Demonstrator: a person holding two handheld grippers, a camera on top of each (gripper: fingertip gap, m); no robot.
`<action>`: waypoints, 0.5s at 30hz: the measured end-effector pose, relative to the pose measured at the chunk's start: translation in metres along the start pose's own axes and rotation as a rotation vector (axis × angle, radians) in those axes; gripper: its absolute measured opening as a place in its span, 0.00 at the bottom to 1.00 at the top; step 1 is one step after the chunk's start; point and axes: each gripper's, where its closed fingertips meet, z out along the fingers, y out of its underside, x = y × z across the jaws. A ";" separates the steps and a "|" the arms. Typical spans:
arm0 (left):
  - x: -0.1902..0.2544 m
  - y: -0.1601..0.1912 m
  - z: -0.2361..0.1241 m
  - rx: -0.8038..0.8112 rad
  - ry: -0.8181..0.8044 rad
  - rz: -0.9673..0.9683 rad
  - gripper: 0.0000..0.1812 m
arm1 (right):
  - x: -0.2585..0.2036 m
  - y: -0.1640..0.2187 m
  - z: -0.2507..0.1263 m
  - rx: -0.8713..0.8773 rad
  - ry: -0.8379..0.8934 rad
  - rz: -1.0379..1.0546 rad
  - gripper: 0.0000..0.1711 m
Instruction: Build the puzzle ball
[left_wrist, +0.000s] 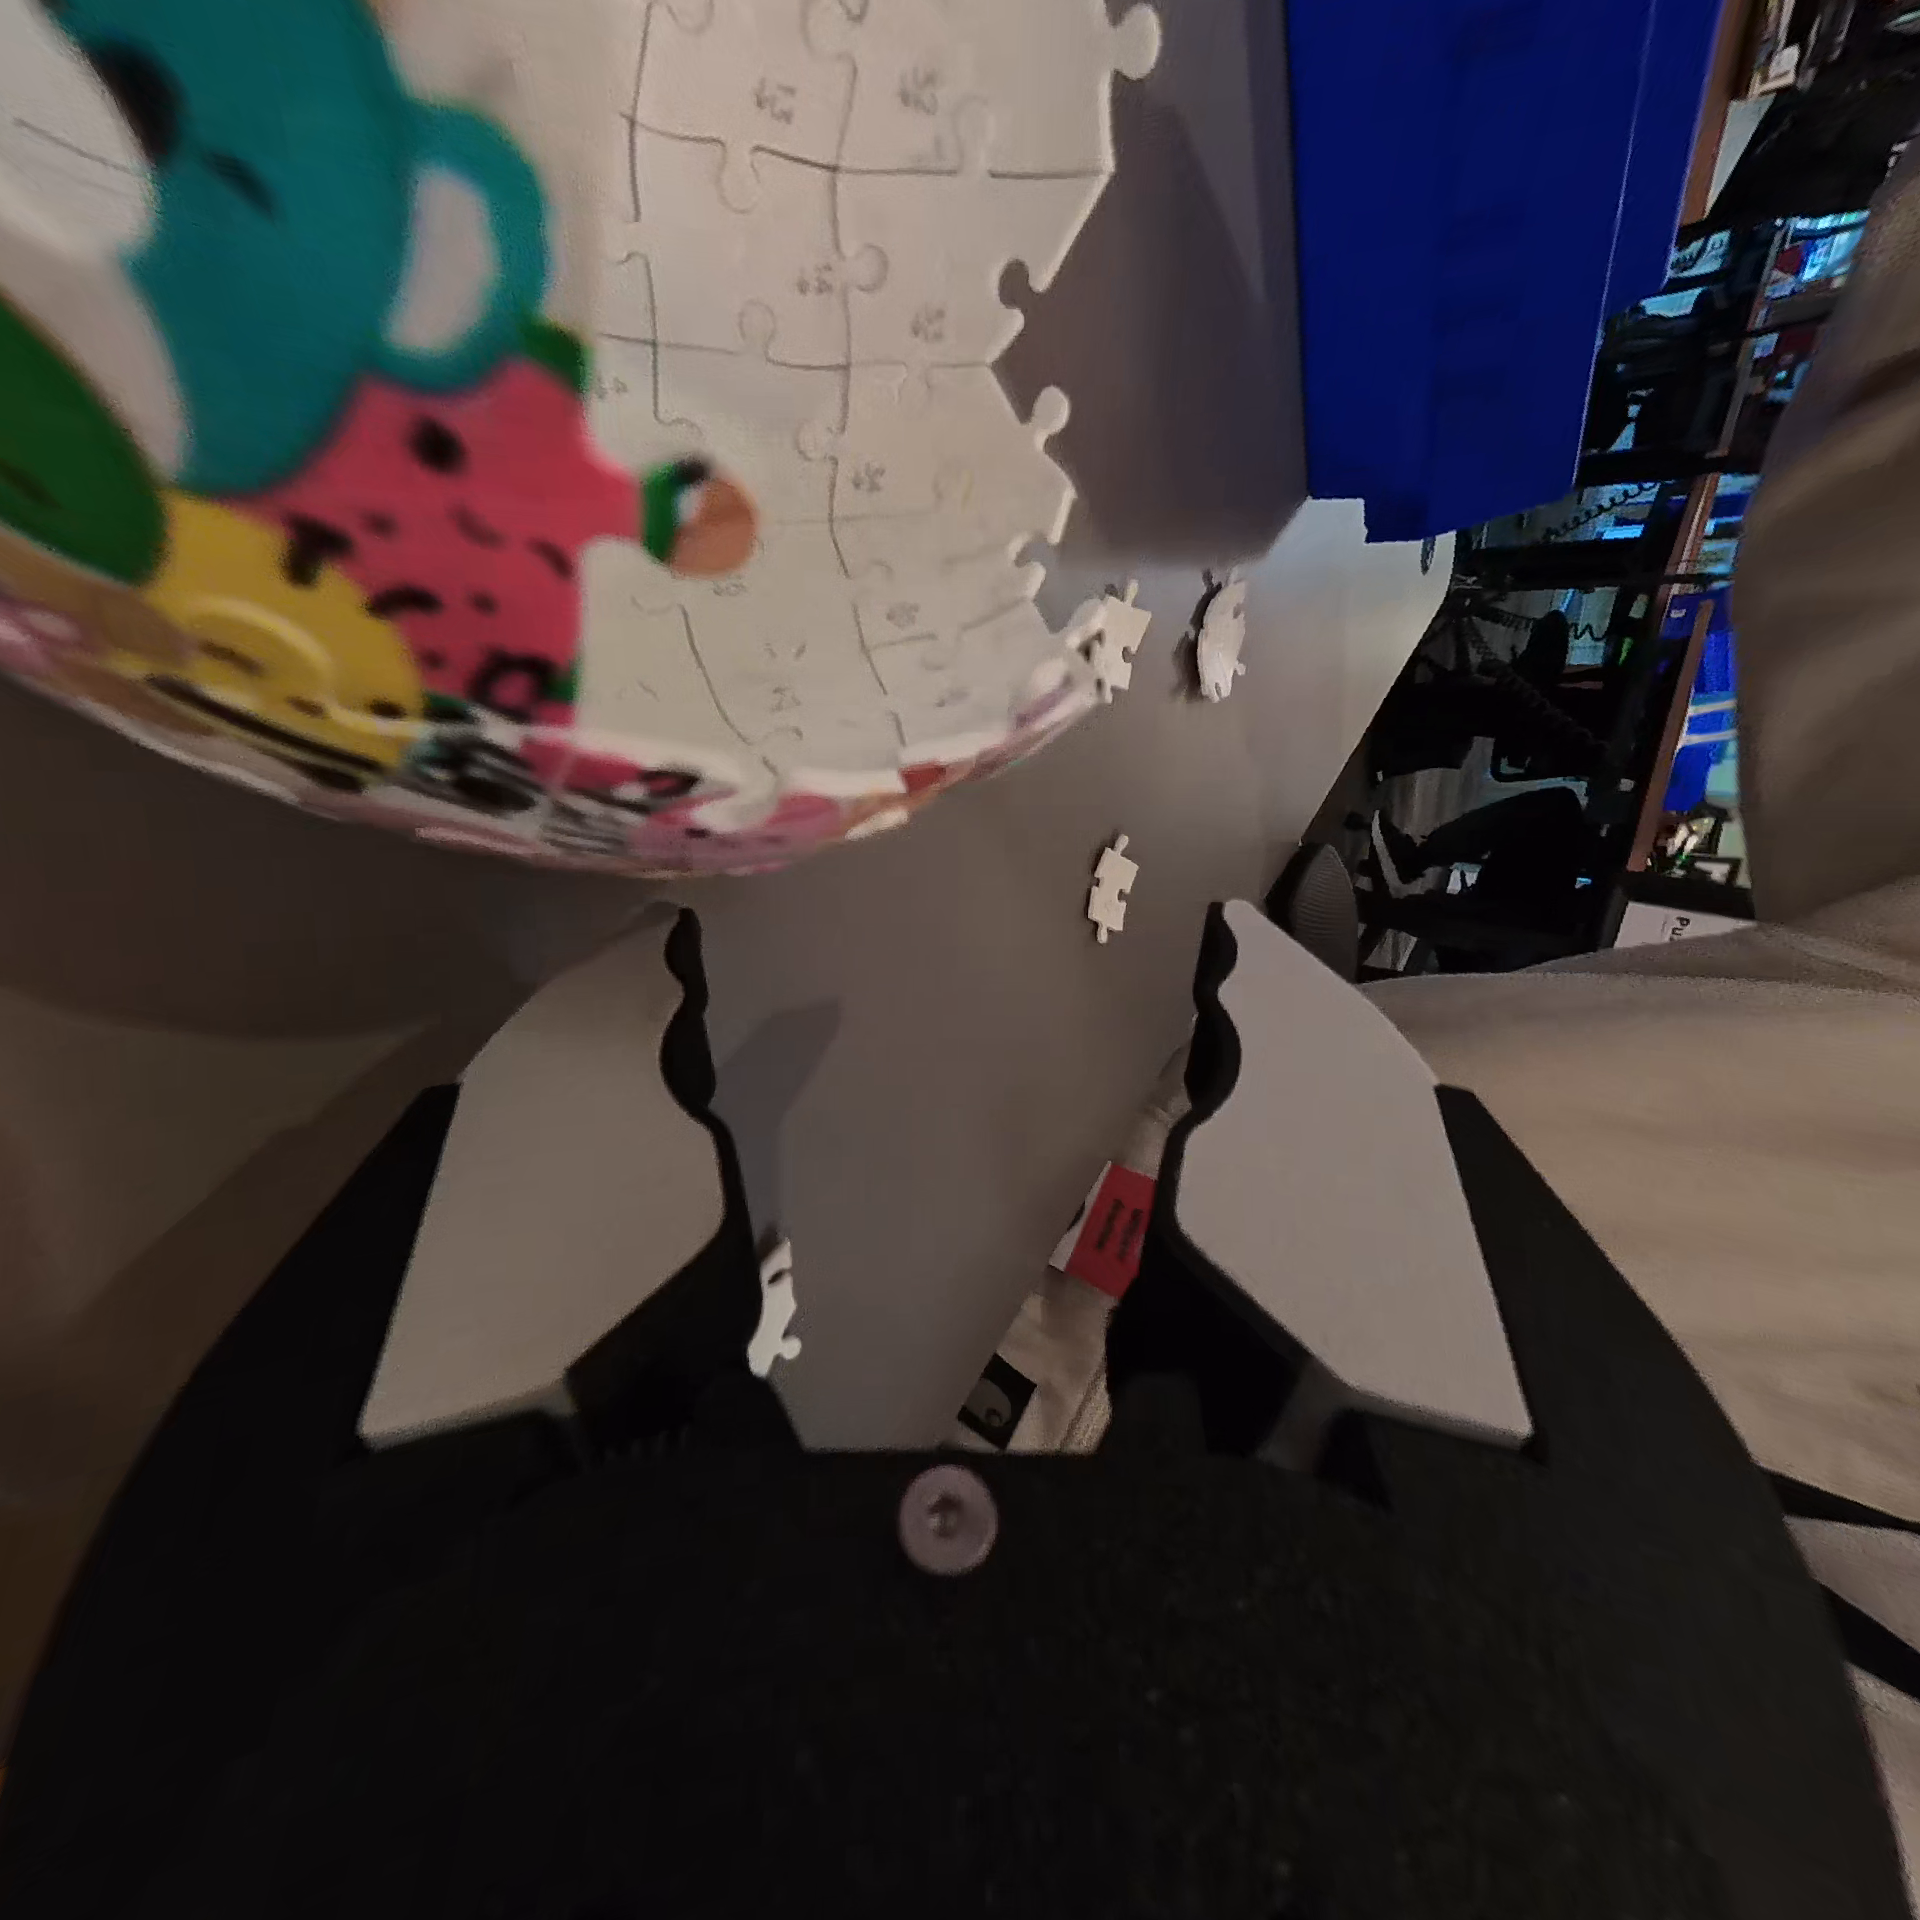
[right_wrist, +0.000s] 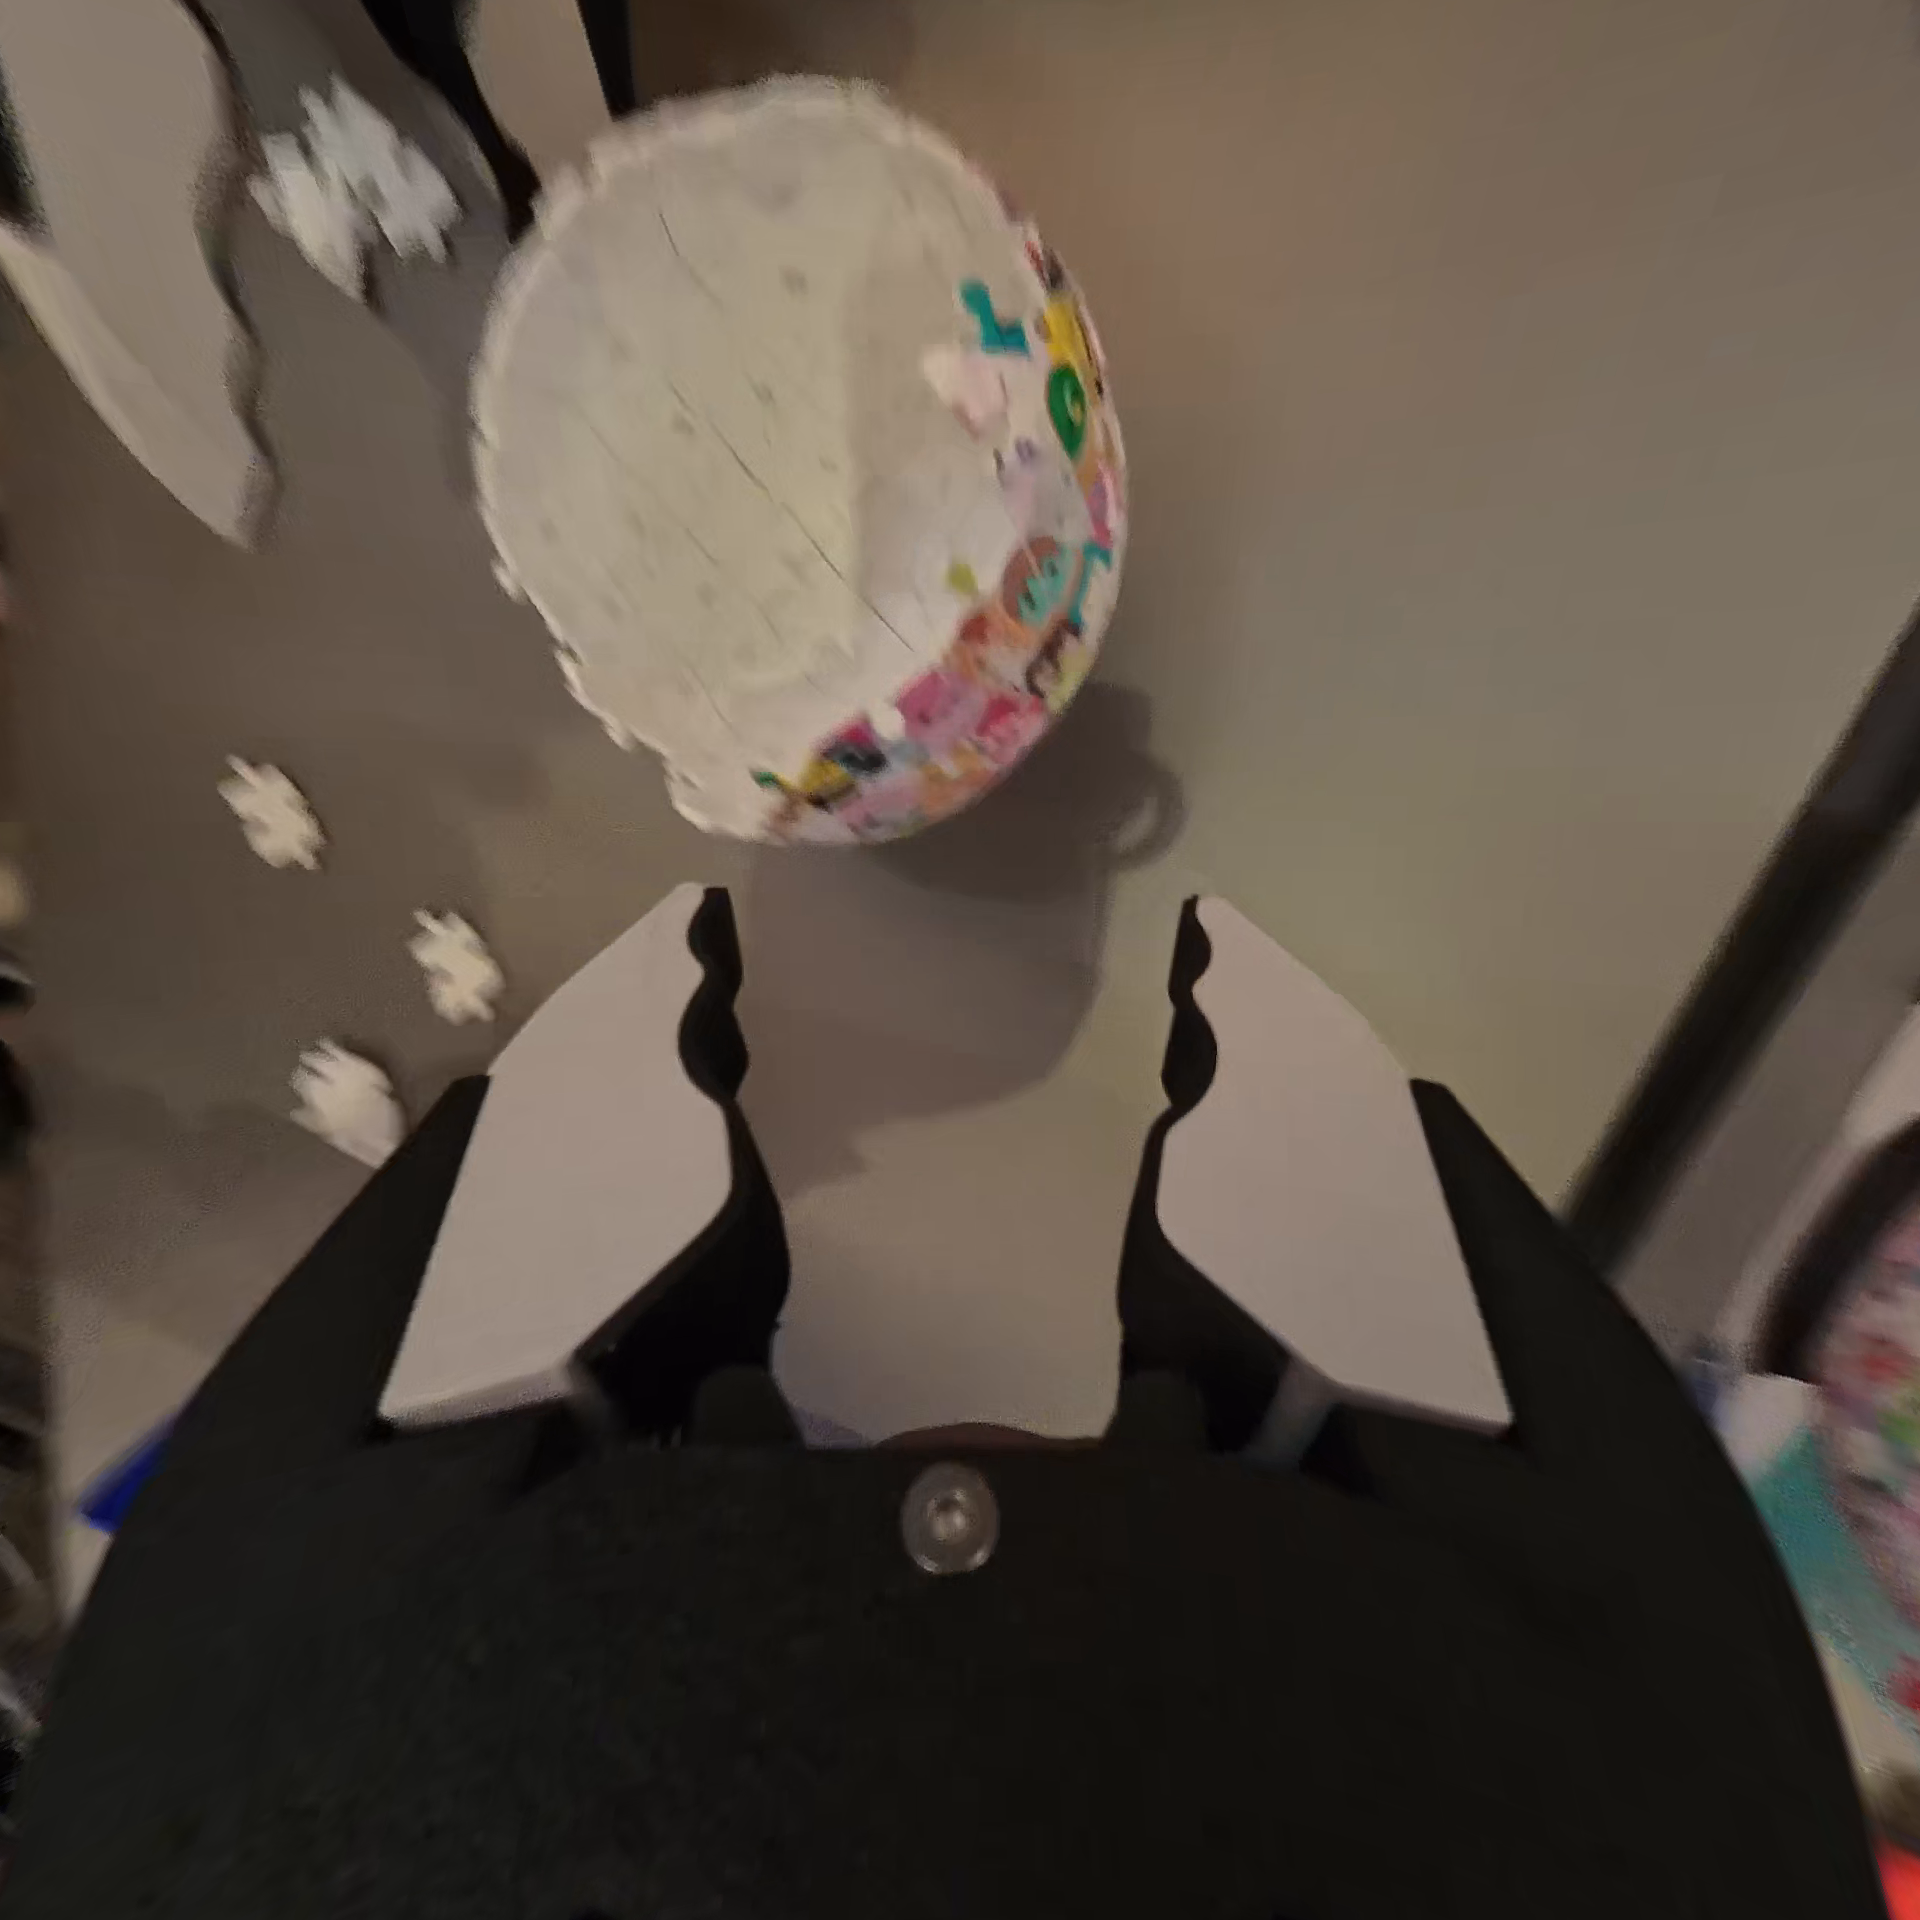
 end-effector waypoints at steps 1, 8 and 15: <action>-0.001 0.000 -0.001 -0.009 -0.013 0.000 0.49 | 0.009 0.007 0.001 -0.043 0.032 -0.074 0.45; -0.037 -0.003 0.005 -0.053 -0.276 0.042 0.49 | 0.024 0.028 0.052 -0.196 0.039 -0.452 0.44; -0.044 -0.008 0.012 -0.054 -0.405 0.138 0.47 | 0.005 0.005 0.078 -0.077 0.018 -0.598 0.45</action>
